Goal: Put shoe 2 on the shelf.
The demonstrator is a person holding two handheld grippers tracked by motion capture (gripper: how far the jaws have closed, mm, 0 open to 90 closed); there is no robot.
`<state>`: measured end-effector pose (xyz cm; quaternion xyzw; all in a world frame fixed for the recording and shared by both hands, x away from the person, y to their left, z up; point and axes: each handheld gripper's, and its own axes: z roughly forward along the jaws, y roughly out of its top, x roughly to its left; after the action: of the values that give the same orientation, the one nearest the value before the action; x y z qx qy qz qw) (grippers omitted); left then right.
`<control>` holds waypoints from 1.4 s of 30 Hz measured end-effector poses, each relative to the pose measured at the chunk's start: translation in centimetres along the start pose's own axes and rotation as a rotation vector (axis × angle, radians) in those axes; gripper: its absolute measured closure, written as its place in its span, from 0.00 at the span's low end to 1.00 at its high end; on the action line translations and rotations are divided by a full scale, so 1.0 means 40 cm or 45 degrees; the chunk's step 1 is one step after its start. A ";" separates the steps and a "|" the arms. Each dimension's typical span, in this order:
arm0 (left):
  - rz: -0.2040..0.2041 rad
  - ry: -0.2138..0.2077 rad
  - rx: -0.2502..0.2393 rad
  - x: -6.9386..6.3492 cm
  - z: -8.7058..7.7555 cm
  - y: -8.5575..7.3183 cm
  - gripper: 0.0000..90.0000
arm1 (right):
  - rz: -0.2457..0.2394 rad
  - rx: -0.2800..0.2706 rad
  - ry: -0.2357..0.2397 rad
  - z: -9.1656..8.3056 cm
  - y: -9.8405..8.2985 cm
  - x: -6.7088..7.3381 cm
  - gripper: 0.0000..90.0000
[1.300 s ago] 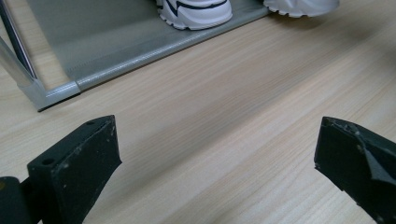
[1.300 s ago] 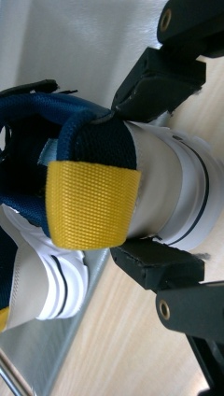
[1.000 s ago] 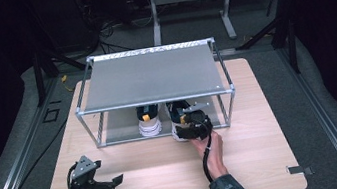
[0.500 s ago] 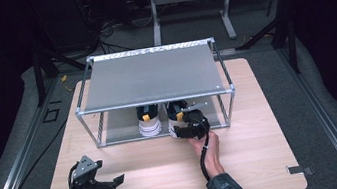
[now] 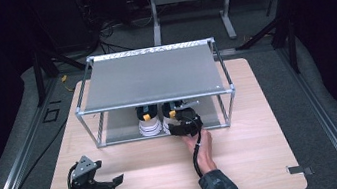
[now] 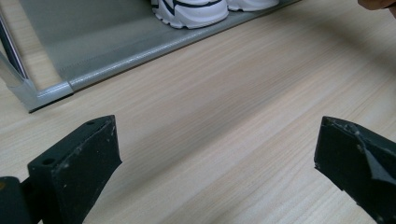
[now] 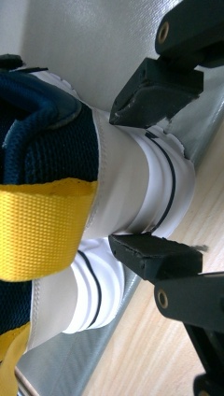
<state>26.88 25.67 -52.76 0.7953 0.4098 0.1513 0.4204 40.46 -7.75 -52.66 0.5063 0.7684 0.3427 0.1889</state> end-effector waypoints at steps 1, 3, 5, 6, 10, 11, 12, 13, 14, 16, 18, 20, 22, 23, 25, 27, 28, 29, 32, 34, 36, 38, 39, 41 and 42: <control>0.000 -0.001 -0.001 -0.001 0.000 0.000 0.00 | 0.003 -0.018 0.105 0.005 -0.001 -0.004 0.40; 0.003 -0.001 0.004 -0.002 -0.001 0.000 0.00 | 0.008 -0.015 0.060 0.008 0.001 0.006 0.40; 0.003 0.002 0.007 0.000 -0.004 0.000 0.00 | 0.000 -0.013 0.006 0.010 0.003 0.008 0.40; -0.001 0.002 0.004 0.001 -0.004 0.000 0.00 | 0.008 -0.015 0.025 0.012 0.003 0.008 0.40; 0.001 0.005 0.005 0.000 -0.001 -0.001 0.00 | 0.011 -0.015 0.028 0.016 0.005 0.005 0.40; 0.001 0.004 0.005 0.000 -0.001 -0.001 0.00 | 0.014 -0.011 0.028 0.016 0.005 0.005 0.40; 0.001 0.004 0.006 0.000 -0.001 -0.002 0.00 | 0.012 -0.007 0.032 0.015 0.006 0.004 0.40; 0.000 0.007 0.006 0.000 -0.001 -0.002 0.00 | 0.007 -0.001 0.033 0.014 0.006 0.003 0.40; -0.001 0.009 0.008 0.001 -0.003 -0.002 0.00 | 0.002 0.008 0.034 0.012 0.004 0.001 0.39; 0.001 0.015 0.009 0.005 -0.007 -0.002 0.00 | 0.005 0.014 0.059 0.002 -0.002 -0.004 0.33; -0.002 0.022 0.005 0.009 -0.011 -0.002 0.00 | 0.022 0.022 0.125 -0.019 -0.009 -0.011 0.29; -0.001 0.030 0.013 0.014 -0.013 0.000 0.00 | 0.002 0.023 0.048 -0.042 -0.013 -0.009 0.24; 0.002 0.036 0.020 0.018 -0.016 0.003 0.00 | -0.029 0.014 0.119 -0.076 -0.018 -0.017 0.21; 0.003 0.038 0.021 0.019 -0.016 0.004 0.00 | -0.034 0.022 0.080 -0.086 -0.019 -0.016 0.19; 0.005 0.041 0.021 0.020 -0.019 0.006 0.00 | -0.039 0.051 0.096 -0.108 -0.023 -0.021 0.17; 0.006 0.045 0.024 0.020 -0.021 0.007 0.00 | -0.054 0.077 0.092 -0.135 -0.032 -0.028 0.14; 0.007 0.048 0.023 0.020 -0.021 0.007 0.00 | -0.060 0.083 0.097 -0.149 -0.038 -0.032 0.13; 0.007 0.050 0.024 0.021 -0.021 0.007 0.00 | -0.062 0.083 0.175 -0.161 -0.044 -0.039 0.12; 0.001 0.051 0.025 0.023 -0.022 0.006 0.00 | -0.090 0.090 0.151 -0.205 -0.063 -0.046 0.09; 0.002 0.053 0.027 0.024 -0.023 0.005 0.00 | -0.126 0.111 0.100 -0.235 -0.080 -0.050 0.07; 0.004 0.056 0.027 0.024 -0.023 0.005 0.00 | -0.130 0.122 0.098 -0.255 -0.099 -0.058 0.06; 0.006 0.057 0.037 0.026 -0.022 0.004 0.00 | -0.146 0.137 0.086 -0.278 -0.122 -0.068 0.04; 0.012 0.059 0.042 0.027 -0.021 0.004 0.00 | -0.152 0.130 0.064 -0.290 -0.133 -0.074 0.04; 0.009 0.061 0.043 0.028 -0.021 0.001 0.00 | -0.150 0.125 0.057 -0.312 -0.156 -0.087 0.02; 0.008 0.062 0.044 0.029 -0.021 0.000 0.00 | -0.143 0.125 0.042 -0.323 -0.170 -0.097 0.02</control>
<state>27.09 27.01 -52.39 0.7998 0.4200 0.1648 0.3959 29.44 -17.29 -48.79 0.4653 0.8146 0.3017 0.1701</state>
